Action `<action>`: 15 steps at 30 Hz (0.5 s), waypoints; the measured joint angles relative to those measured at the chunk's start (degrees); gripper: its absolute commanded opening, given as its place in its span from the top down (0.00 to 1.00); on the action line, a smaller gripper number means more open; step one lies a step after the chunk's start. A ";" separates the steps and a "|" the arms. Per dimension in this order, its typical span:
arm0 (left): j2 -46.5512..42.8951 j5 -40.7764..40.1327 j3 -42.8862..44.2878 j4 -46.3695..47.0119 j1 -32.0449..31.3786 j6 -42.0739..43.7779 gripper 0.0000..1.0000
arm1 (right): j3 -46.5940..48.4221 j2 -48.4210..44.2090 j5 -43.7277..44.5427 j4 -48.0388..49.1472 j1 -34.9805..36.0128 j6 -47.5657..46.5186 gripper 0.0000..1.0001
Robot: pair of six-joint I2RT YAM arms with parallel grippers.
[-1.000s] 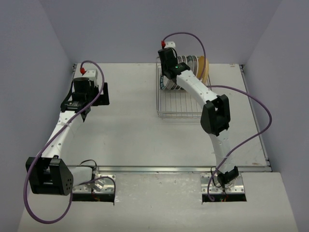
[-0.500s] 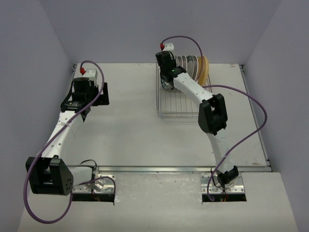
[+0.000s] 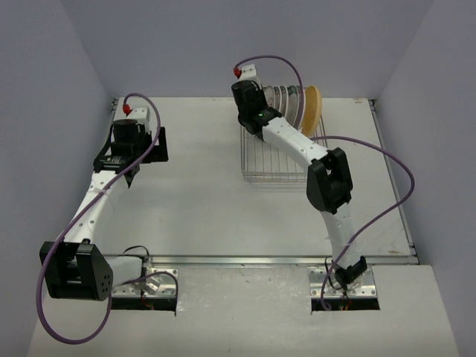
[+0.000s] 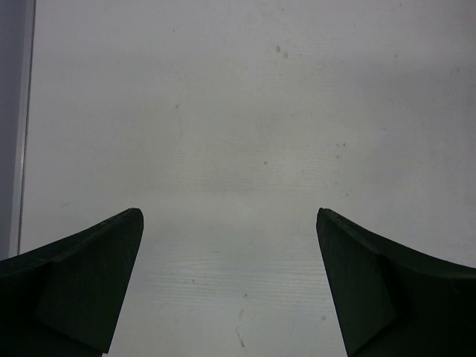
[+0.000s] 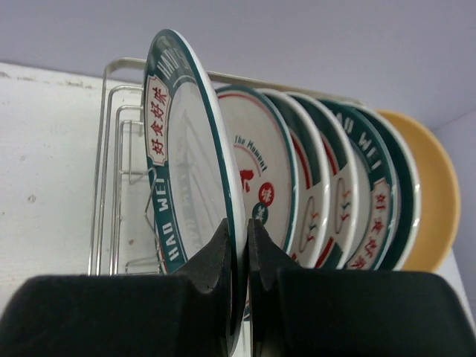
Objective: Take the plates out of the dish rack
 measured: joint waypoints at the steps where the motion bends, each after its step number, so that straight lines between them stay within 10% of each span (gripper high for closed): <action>1: -0.01 -0.05 -0.04 0.01 0.00 -0.05 0.00 | -0.02 -0.51 0.81 0.96 0.38 -1.30 1.00; 15: -5.71 12.95 -1.34 0.38 4.51 0.12 0.00 | -0.89 -18.65 -9.23 -1.00 4.09 2.02 1.00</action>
